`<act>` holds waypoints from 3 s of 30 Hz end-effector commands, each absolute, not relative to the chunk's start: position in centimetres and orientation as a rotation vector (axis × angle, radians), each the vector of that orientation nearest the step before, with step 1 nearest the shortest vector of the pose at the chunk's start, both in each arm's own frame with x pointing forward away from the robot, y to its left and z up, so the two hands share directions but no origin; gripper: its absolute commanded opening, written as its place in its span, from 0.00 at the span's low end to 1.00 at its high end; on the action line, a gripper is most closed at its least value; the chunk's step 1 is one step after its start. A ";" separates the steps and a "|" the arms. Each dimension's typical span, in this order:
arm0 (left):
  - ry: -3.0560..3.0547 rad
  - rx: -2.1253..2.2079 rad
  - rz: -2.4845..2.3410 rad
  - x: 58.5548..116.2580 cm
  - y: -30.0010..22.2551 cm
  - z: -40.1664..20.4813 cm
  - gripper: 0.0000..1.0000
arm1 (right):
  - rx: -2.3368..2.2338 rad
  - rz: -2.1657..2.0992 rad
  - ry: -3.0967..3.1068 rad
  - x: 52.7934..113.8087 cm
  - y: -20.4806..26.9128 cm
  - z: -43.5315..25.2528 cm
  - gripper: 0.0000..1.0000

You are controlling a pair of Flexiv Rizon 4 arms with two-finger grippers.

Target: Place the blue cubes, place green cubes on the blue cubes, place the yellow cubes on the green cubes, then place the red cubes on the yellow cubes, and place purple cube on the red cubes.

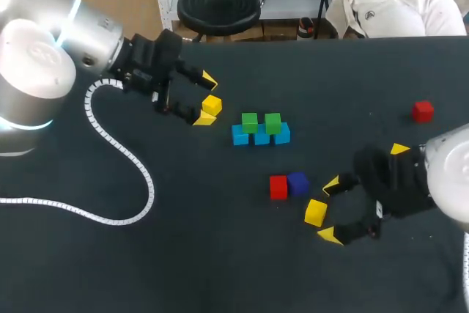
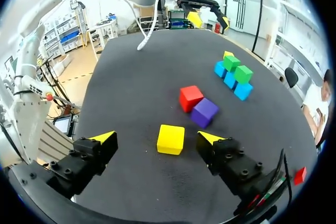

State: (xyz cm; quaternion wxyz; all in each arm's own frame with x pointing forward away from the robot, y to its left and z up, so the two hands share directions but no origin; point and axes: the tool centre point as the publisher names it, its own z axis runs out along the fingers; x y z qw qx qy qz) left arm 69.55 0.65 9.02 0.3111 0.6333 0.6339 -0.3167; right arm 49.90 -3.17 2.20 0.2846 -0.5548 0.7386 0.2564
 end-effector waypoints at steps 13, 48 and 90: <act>1.669 1.672 -0.837 69.6 0.7 9.0 1.00 | -1.449 0.754 1.955 50.9 -3.6 0.7 1.00; 1.669 1.672 -0.837 69.6 0.7 9.0 1.00 | -1.509 0.771 1.930 51.8 -3.2 -0.3 0.00; 1.669 1.672 -0.837 69.6 0.7 9.0 1.00 | -1.803 0.693 1.684 59.3 -2.4 4.6 0.00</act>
